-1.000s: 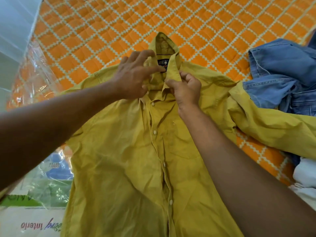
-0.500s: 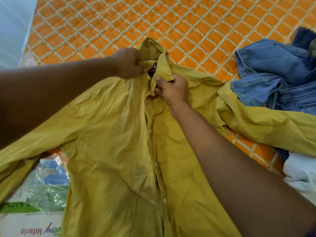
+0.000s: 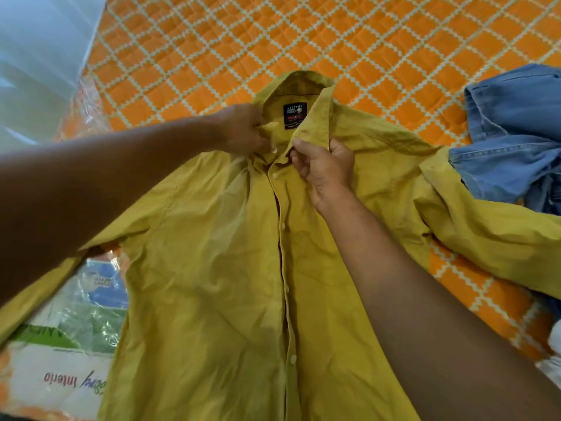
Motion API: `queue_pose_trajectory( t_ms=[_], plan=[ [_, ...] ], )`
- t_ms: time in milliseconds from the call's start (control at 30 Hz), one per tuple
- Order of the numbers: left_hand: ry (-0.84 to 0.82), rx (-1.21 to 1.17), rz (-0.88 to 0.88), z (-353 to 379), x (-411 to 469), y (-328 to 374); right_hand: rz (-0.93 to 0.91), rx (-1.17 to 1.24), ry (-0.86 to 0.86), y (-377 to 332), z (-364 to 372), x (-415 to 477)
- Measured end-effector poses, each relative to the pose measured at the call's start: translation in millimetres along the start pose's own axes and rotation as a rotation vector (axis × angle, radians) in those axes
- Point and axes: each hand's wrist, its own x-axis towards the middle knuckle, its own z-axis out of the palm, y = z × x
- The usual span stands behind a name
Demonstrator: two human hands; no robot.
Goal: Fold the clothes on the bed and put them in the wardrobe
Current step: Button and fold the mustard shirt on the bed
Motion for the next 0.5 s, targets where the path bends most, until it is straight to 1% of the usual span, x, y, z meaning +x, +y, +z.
queue_pose_trajectory(
  t_ms=[67, 167, 233, 300, 367, 433, 500],
  plan=[
    [0.014, 0.052, 0.024, 1.7, -3.2, -0.5, -0.031, -0.182, -0.024, 4.6, 0.5, -1.0],
    [0.081, -0.091, -0.019, 7.1, -5.3, -2.6, -0.036, -0.376, 0.001, 4.0, 9.6, -0.7],
    [0.144, -0.210, -0.082, 16.0, -4.7, -3.2, -0.015, -0.390, 0.024, -2.6, 13.5, -1.0],
    [0.185, -0.294, -0.133, 28.9, -6.0, -2.1, -0.001, -0.388, 0.005, -8.6, 14.6, -3.0],
    [0.234, -0.353, -0.150, 41.6, -8.6, 1.1, -0.014, -0.455, -0.005, -11.0, 15.4, -4.9],
    [0.284, -0.432, -0.169, 51.1, -10.1, 3.2, -0.013, -0.540, 0.026, -12.2, 18.3, -2.3],
    [0.309, -0.558, -0.203, 58.0, -9.5, 0.4, 0.035, -0.564, 0.061, -11.8, 24.0, 5.0]
  ],
)
